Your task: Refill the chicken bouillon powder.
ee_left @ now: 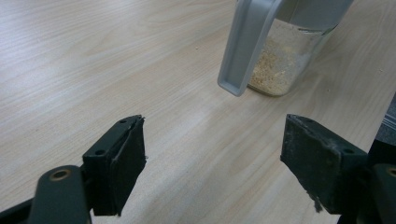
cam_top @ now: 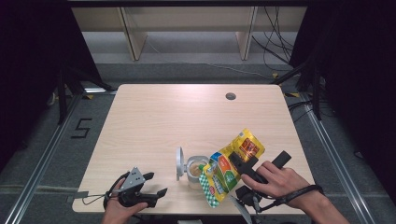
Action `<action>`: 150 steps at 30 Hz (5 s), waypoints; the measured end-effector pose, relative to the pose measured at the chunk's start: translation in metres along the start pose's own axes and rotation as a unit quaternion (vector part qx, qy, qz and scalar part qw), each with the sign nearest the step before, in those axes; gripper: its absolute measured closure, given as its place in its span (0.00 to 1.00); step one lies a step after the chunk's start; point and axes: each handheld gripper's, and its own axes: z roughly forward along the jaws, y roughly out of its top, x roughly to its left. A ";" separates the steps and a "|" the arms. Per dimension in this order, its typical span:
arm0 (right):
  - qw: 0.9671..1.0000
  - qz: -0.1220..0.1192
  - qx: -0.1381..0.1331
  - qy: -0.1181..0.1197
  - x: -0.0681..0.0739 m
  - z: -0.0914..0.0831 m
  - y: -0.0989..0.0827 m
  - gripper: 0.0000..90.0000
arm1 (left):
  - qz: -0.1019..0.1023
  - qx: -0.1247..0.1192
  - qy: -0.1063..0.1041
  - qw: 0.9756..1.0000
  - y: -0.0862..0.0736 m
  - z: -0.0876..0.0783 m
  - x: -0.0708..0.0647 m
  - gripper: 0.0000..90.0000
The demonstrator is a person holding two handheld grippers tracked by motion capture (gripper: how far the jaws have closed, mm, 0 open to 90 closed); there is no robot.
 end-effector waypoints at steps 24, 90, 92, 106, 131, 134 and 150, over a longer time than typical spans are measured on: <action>1.000 -0.010 0.000 -0.003 -0.002 -0.002 -0.001 0.63 | 0.005 0.003 0.001 1.000 0.000 0.000 0.000 0.24; 1.000 0.008 -0.003 -0.002 0.000 -0.005 -0.004 0.65 | -0.001 -0.003 0.002 1.000 0.001 -0.002 0.000 0.24; 1.000 0.009 -0.005 0.004 0.000 -0.005 -0.003 0.65 | 0.002 -0.003 0.001 1.000 0.001 -0.001 0.001 0.24; 1.000 0.003 -0.002 -0.004 -0.004 -0.005 -0.003 0.65 | -0.008 -0.005 0.001 1.000 0.001 -0.002 0.000 0.24; 1.000 0.004 0.000 0.002 -0.001 -0.004 -0.002 0.66 | -0.003 -0.004 0.003 1.000 0.001 -0.002 0.000 0.24; 1.000 0.006 -0.007 0.015 -0.001 -0.003 -0.002 0.66 | -0.002 -0.003 0.003 1.000 0.001 -0.002 0.000 0.24; 1.000 0.013 -0.005 0.015 0.003 -0.003 -0.004 0.66 | 0.006 0.000 0.001 1.000 0.001 -0.001 0.001 0.24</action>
